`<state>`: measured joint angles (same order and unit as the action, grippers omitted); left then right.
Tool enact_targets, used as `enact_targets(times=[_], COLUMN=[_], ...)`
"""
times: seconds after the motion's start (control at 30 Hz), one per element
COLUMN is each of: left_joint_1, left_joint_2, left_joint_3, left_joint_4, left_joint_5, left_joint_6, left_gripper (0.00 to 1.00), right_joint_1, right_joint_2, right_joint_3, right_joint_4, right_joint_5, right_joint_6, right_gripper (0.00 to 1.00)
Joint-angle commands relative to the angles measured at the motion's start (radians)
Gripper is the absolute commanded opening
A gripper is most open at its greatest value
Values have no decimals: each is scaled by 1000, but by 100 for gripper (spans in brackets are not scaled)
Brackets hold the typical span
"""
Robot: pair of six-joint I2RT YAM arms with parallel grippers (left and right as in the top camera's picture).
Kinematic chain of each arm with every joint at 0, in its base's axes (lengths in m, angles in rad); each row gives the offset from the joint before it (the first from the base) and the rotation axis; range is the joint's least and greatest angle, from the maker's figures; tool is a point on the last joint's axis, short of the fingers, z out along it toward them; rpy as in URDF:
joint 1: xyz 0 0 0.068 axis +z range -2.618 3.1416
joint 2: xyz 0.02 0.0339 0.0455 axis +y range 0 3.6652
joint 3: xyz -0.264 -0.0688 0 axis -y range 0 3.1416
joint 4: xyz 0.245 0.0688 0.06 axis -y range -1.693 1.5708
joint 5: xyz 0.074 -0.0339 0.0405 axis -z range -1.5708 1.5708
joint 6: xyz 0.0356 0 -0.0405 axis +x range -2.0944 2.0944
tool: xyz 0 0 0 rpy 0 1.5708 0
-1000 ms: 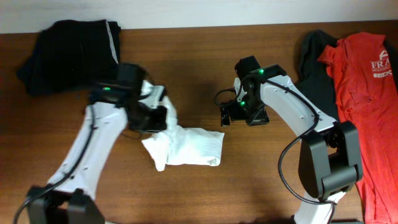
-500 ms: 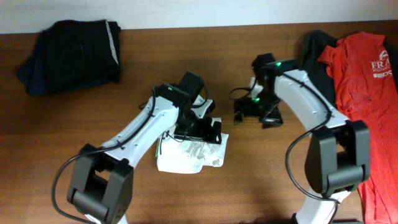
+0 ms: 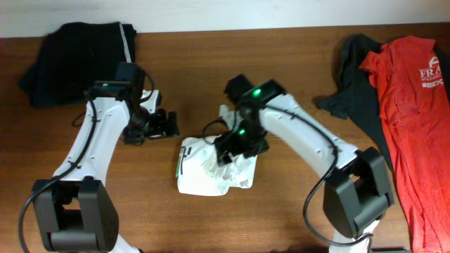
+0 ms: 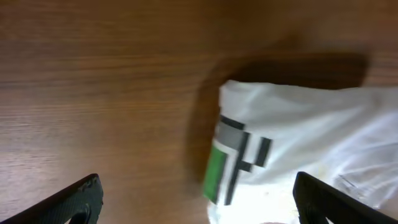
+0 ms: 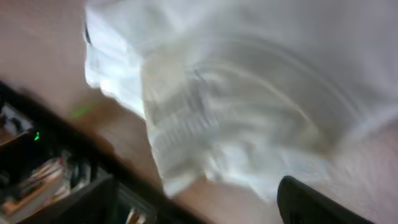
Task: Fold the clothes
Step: 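Fold the strip's left end rightward onto the bundle with the left gripper, then grasp the folded white bundle with the left gripper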
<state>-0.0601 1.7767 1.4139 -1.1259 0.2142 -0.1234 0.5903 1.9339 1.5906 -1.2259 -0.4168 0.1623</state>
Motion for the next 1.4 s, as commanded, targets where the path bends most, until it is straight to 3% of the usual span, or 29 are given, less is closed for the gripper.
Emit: enact_targets(times=[0.0, 0.13, 0.27, 0.4, 0.47, 0.5, 0.53, 0.63, 0.7, 0.73, 0.83, 0.97, 1.0, 1.03, 1.07, 1.17, 1.27, 1.33, 1.37], left_joint_1=[31, 31, 31, 31, 31, 31, 31, 31, 31, 31, 31, 31, 31, 31, 31, 30, 31, 31, 31], left_joint_2=[-8, -8, -8, -8, -8, -8, -8, -8, -8, -8, -8, -8, -8, -8, -8, -8, -8, -8, -8], left_joint_3=[-41, -41, -41, -41, -41, -41, -41, -41, -41, -41, -41, -41, -41, -41, -41, -41, -41, -41, -41], left_joint_4=[11, 10, 7, 8, 0, 0, 0, -1, -1, -1, 0, 0, 0, 0, 0, -1, 0, -1, -1], left_joint_5=[-14, -13, -13, -13, -13, -14, -13, -13, -13, -13, -14, -14, -14, -14, -14, -14, -14, -14, -14], left_joint_6=[17, 47, 47, 47, 47, 47, 47, 47, 47, 47, 47, 47, 47, 47, 50, 50, 50, 50, 50], left_gripper=[98, 98, 98, 98, 98, 98, 98, 98, 98, 98, 98, 98, 98, 98, 98, 98, 98, 98, 98], right_joint_1=[75, 103, 101, 103, 102, 103, 103, 102, 102, 100, 58, -23, -24, -23, -21, -37, -138, -209, -237], right_joint_2=[-24, 11, 36, 37, 38, 38, 38, 39, 49, 50, 49, 50, 50, 50, 50, 49, 47, 47, 47], right_joint_3=[-50, -72, -76, -76, -76, -76, -76, -76, -76, -76, -59, -72, -80, -111, -136, -163, -71, -1, 13], right_joint_4=[93, 153, 90, 117, 143, 157, 161, 172, 172, 166, 89, 83, 93, 124, 144, 132, 3, -60, -73], right_joint_5=[60, 89, 202, 220, 220, 235, 239, 254, 289, 336, 455, 509, 511, 517, 529, 584, 603, 609, 608], right_joint_6=[129, 241, 354, 370, 370, 370, 370, 370, 370, 370, 368, 366, 366, 366, 367, 367, 367, 335, 313], right_gripper=[85, 75, 74, 73, 64, 52, 47, 44, 23, 6, 4, 8, 12, 29, 34, 35, 40, 53, 84])
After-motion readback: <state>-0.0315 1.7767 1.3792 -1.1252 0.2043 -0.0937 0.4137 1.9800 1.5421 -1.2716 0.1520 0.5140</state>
